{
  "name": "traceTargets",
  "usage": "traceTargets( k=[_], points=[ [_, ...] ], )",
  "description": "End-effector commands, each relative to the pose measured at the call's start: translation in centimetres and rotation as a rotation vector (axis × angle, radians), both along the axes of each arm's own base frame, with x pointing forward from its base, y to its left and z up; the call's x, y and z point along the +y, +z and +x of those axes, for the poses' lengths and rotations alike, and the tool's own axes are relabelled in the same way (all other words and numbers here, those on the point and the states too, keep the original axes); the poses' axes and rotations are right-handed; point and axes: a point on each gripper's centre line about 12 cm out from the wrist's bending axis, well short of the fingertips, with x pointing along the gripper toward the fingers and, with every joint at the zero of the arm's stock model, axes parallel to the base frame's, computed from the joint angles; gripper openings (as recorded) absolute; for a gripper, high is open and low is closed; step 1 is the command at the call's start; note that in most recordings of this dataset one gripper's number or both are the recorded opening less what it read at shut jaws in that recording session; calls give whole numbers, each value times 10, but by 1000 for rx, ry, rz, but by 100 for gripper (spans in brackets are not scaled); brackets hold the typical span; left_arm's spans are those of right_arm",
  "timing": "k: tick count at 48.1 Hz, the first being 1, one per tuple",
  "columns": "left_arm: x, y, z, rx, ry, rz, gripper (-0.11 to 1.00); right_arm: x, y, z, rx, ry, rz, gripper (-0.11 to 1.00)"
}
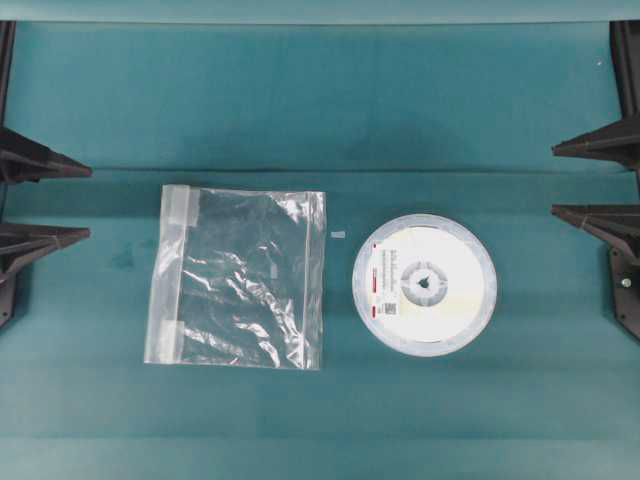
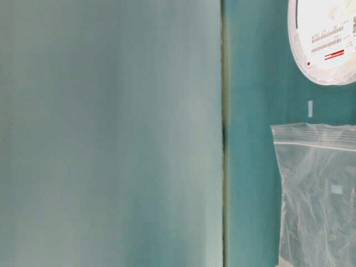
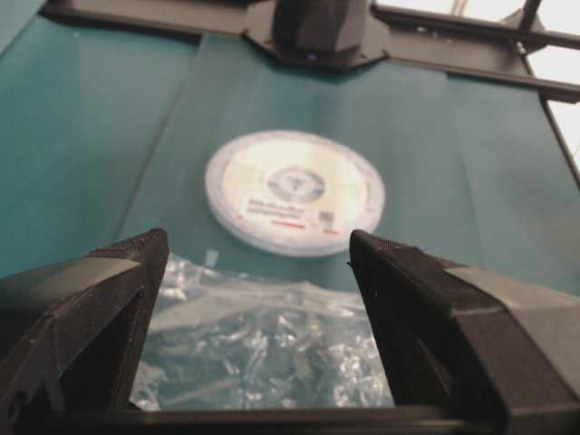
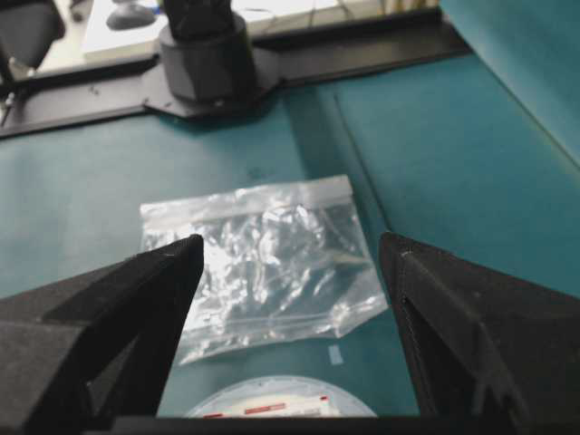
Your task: Take out the reel from the clear zip bag.
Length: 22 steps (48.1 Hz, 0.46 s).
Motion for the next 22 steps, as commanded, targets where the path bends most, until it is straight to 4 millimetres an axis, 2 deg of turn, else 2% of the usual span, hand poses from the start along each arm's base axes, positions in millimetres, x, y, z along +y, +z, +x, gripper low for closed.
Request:
traceTargets(
  k=[1, 22],
  points=[
    [0, 8, 2, -15, 0, 6, 88, 0, 2, 1, -3, 4, -11, 92],
    [0, 8, 2, -15, 0, 6, 88, 0, 0, 2, 4, 3, -11, 92]
  ],
)
